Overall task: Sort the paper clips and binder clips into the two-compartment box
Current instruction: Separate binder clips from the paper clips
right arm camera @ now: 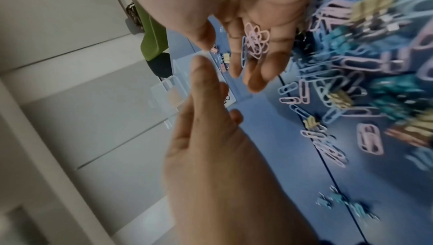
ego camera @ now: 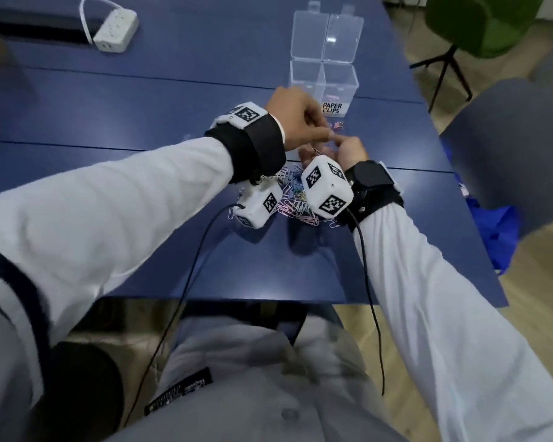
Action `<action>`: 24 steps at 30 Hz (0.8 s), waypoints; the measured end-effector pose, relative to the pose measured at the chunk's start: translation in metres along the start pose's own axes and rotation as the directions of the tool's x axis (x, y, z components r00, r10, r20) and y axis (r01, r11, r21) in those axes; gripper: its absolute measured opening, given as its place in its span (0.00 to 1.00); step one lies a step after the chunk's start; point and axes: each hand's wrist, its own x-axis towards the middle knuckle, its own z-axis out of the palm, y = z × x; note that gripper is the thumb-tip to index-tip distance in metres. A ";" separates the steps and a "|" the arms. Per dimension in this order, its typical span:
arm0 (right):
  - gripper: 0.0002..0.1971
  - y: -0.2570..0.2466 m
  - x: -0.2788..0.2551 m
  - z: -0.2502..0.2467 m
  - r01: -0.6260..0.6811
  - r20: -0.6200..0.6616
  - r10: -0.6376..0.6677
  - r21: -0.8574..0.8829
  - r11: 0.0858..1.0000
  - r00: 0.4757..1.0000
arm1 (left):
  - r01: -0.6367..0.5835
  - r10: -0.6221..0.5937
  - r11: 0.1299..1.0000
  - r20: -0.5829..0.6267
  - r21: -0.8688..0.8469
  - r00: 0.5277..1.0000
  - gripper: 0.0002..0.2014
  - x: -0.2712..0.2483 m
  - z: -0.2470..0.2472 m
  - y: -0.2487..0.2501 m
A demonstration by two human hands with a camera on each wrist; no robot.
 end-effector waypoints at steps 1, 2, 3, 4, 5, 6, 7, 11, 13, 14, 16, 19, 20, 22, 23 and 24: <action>0.13 0.001 -0.009 -0.002 -0.007 0.000 0.007 0.028 1.000 1.000 | 0.019 -0.019 1.000 -0.029 -0.010 0.999 0.13 -0.008 -0.002 0.001; 0.15 0.003 -0.014 -0.004 -0.025 0.007 0.025 0.056 0.998 1.000 | 0.030 -0.031 1.000 -0.043 -0.008 0.999 0.13 -0.016 -0.003 -0.001; 0.15 0.003 -0.023 -0.006 -0.039 0.038 0.035 0.112 0.993 0.999 | 0.036 -0.035 0.999 -0.042 0.013 0.998 0.13 -0.024 -0.005 -0.002; 0.13 0.001 -0.031 -0.006 -0.045 0.066 0.035 0.152 0.987 0.997 | 0.046 -0.044 0.998 -0.029 0.049 0.999 0.13 -0.032 -0.006 -0.006; 0.12 -0.001 -0.039 -0.008 -0.045 0.081 0.030 0.199 0.979 0.996 | 0.060 -0.059 0.994 -0.011 0.087 0.998 0.12 -0.040 -0.006 -0.010; 0.11 -0.002 -0.046 -0.010 -0.040 0.076 0.024 0.213 0.976 0.997 | 0.081 -0.082 0.990 0.006 0.118 0.997 0.11 -0.049 -0.005 -0.014; 0.13 -0.003 -0.053 -0.013 -0.033 0.066 0.019 0.215 0.976 0.998 | 0.100 -0.105 0.985 0.022 0.141 0.994 0.10 -0.058 -0.004 -0.017; 0.18 -0.001 -0.067 -0.027 0.029 0.023 -0.031 0.081 0.996 0.999 | 0.095 -0.110 0.978 0.075 0.188 0.991 0.15 -0.084 0.006 -0.019; 0.18 -0.001 -0.074 -0.035 0.046 0.029 -0.047 0.025 0.999 0.998 | 0.057 -0.083 0.977 0.117 0.207 0.990 0.20 -0.090 0.010 -0.015; 0.18 0.000 -0.078 -0.039 0.047 0.032 -0.047 0.005 0.999 0.998 | 0.038 -0.073 0.973 0.146 0.228 0.987 0.22 -0.092 0.012 -0.013; 0.14 0.003 -0.084 -0.046 0.041 0.015 -0.041 -0.032 0.999 0.999 | -0.002 -0.065 0.956 0.217 0.295 0.974 0.26 -0.094 0.016 -0.007; 0.05 0.009 -0.087 -0.052 0.031 -0.019 -0.033 -0.096 0.995 0.999 | -0.024 -0.066 0.940 0.251 0.340 0.966 0.28 -0.093 0.017 -0.002; 0.05 0.010 -0.087 -0.054 0.033 -0.022 -0.037 -0.127 0.991 0.999 | -0.026 -0.062 0.940 0.245 0.341 0.968 0.26 -0.091 0.016 -0.001; 0.07 0.014 -0.090 -0.058 0.020 0.012 -0.019 -0.136 0.990 1.000 | -0.032 -0.054 0.938 0.239 0.344 0.970 0.22 -0.086 0.012 -0.003; 0.09 0.015 -0.091 -0.060 0.008 0.041 -0.003 -0.136 0.991 0.999 | -0.032 -0.054 0.938 0.239 0.345 0.970 0.19 -0.084 0.010 -0.005; 0.10 0.017 -0.089 -0.062 0.000 0.063 0.010 -0.142 0.990 0.998 | -0.027 -0.060 0.938 0.237 0.346 0.970 0.16 -0.082 0.008 -0.008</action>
